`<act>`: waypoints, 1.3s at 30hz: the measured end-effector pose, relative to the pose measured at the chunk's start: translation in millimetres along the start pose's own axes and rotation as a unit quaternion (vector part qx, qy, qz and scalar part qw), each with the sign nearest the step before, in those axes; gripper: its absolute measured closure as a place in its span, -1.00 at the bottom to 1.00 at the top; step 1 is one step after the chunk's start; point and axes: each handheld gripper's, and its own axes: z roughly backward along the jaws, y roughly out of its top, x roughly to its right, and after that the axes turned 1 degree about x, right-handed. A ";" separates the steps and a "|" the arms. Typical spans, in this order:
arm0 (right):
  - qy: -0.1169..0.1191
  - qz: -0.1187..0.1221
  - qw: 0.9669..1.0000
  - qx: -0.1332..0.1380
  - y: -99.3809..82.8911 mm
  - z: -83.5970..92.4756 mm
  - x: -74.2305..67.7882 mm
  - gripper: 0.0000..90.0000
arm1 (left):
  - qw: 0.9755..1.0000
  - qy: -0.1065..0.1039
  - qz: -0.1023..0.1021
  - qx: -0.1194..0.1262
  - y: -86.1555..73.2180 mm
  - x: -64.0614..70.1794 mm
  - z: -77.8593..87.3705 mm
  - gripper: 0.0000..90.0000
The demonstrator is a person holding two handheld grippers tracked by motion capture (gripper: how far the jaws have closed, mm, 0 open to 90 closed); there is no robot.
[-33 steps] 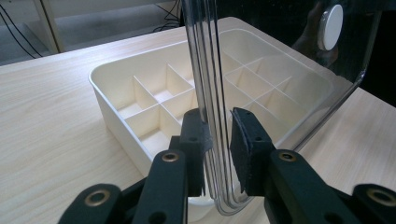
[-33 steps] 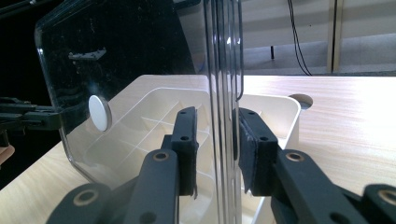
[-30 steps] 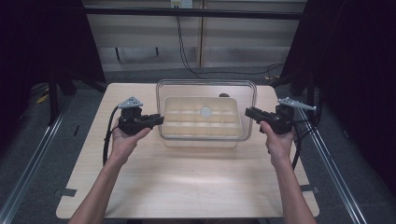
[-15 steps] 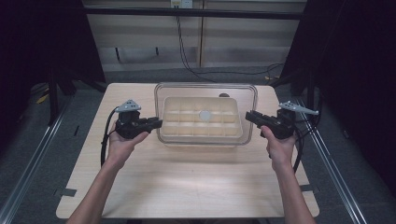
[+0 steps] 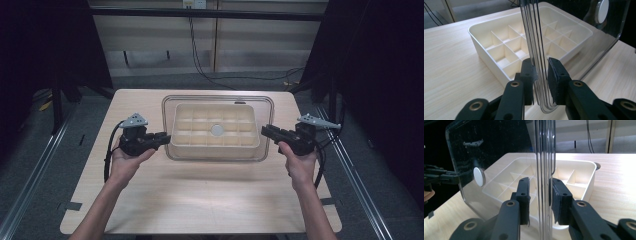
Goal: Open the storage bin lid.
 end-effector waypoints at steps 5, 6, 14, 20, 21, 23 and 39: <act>-0.001 -0.001 1.000 -0.002 -4.1 0.1 0.0 0.57 | 1.000 0.002 -0.002 -0.006 -4.4 0.8 -2.1 0.67; -0.003 -0.004 1.000 0.000 -4.1 -0.1 0.0 0.56 | 1.000 0.001 0.002 -0.006 -4.5 1.1 -3.3 0.67; 0.004 -0.009 1.000 -0.004 -8.0 -0.2 -6.3 0.57 | 1.000 0.006 -0.002 -0.005 -8.9 3.5 8.8 0.67; 0.012 -0.004 1.000 -0.015 -14.1 8.8 -14.5 0.57 | 1.000 0.002 -0.011 -0.017 -19.1 11.8 16.1 0.67; 0.012 -0.004 1.000 -0.019 -16.3 9.9 -15.3 0.57 | 1.000 0.001 -0.010 -0.020 -20.1 13.3 16.4 0.67; 0.007 -0.001 1.000 -0.027 -20.3 11.8 -16.8 0.57 | 1.000 0.002 -0.013 -0.024 -20.9 15.9 16.7 0.67; 0.016 -0.009 0.999 -0.044 -41.4 25.5 -22.7 0.57 | 0.999 -0.014 -0.013 -0.043 -39.0 26.5 22.1 0.67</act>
